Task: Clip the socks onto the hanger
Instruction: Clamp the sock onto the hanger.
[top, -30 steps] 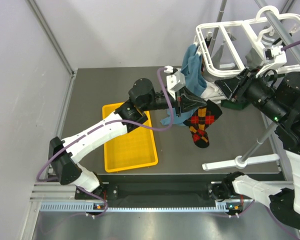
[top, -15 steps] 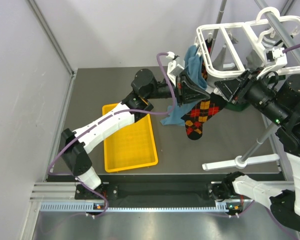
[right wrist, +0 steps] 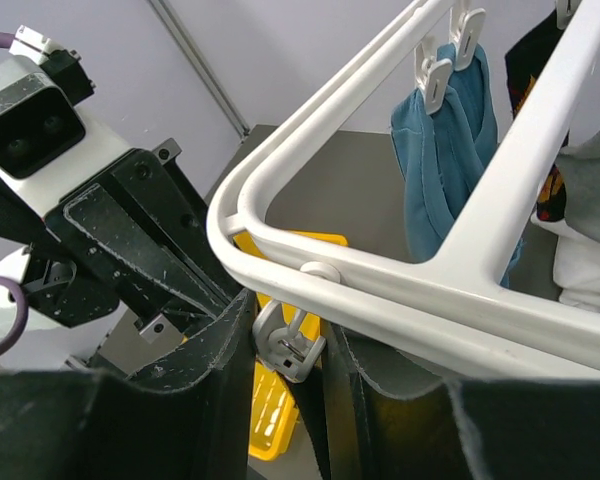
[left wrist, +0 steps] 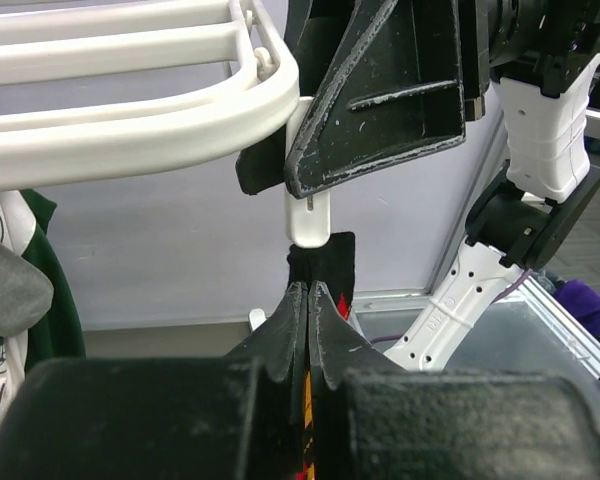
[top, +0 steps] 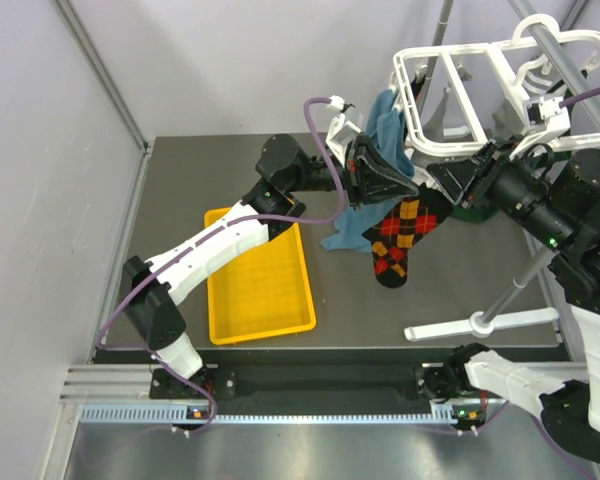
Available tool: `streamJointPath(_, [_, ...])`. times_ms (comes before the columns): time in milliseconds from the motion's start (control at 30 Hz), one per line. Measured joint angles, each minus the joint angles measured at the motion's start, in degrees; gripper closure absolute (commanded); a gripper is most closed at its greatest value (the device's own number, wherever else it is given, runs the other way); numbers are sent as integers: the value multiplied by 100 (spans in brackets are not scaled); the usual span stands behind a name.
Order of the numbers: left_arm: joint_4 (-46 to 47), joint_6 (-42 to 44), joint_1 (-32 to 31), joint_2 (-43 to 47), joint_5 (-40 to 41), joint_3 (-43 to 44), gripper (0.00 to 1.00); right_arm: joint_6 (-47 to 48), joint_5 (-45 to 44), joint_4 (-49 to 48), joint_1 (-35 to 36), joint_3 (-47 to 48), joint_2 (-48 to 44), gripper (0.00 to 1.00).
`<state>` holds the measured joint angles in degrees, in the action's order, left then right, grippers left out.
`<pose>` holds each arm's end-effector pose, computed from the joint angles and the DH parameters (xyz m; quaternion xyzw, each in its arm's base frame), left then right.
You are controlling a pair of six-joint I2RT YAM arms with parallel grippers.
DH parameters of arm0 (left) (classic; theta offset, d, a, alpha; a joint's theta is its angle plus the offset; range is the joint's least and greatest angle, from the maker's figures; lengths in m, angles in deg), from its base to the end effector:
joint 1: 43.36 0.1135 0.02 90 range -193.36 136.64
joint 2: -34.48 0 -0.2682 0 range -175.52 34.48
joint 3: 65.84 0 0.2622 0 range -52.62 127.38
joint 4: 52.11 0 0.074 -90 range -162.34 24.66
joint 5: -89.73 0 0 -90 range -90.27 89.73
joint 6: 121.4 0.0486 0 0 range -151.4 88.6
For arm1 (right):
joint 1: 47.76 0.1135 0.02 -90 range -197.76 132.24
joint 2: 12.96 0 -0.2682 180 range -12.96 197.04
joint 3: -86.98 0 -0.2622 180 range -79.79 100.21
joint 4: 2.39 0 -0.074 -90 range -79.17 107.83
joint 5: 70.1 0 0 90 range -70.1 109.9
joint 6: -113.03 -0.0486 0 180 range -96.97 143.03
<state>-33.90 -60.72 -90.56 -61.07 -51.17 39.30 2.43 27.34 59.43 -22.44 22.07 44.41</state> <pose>0.2421 -0.3170 0.4729 0.4360 0.4036 -0.6531 0.4697 0.1214 0.0644 0.5523 -0.0742 0.7280 0.3090 0.6075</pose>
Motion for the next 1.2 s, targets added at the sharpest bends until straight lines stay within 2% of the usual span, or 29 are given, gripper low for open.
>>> streamJointPath(400, [195, -234, 39, -50, -50, 35, 100, 4, 120, -295, -7, -361, -164, 100])
streamJointPath(1200, [214, -376, 59, -63, -50, 55, 100, -48, 302, -459, -11, -356, -223, 100])
